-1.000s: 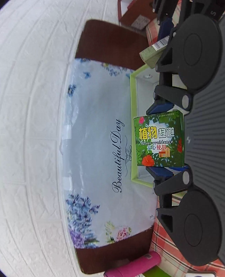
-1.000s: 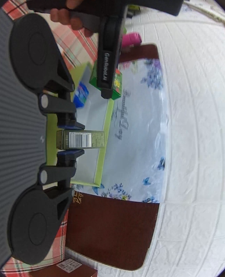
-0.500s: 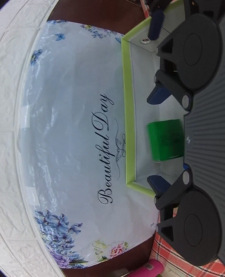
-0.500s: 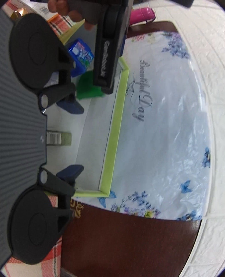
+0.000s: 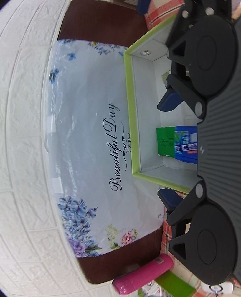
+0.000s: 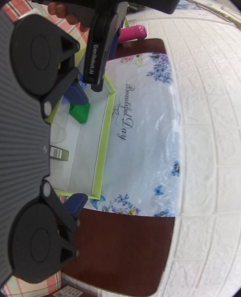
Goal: Organize objects
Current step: 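Carry both boxes into the lime-green box and open both tools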
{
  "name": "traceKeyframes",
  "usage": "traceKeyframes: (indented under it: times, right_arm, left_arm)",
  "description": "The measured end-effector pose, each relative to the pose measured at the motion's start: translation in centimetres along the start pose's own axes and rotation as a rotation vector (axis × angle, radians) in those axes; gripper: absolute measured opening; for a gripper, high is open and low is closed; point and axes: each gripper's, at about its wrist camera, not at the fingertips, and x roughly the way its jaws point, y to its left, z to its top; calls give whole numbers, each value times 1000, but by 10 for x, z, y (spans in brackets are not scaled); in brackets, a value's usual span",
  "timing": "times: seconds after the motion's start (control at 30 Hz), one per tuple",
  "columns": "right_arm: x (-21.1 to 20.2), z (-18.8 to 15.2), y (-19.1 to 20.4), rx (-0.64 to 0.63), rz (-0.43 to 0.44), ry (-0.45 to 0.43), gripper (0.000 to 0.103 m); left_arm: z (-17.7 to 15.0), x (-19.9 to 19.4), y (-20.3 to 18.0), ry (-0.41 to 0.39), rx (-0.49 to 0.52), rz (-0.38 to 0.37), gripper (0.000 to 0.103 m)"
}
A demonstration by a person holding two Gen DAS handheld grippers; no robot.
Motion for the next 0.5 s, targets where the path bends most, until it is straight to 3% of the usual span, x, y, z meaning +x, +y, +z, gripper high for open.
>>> traceKeyframes:
  times: [0.23,0.5]
  right_arm:
    - [-62,-10,14,-21,-47,-52,103]
    - [-126,-49,39,-46,-66,-40,103]
  left_arm:
    - [-23,-50,6,17,-45,-17,94]
    - [-85,-100,19,88,-97,-23,94]
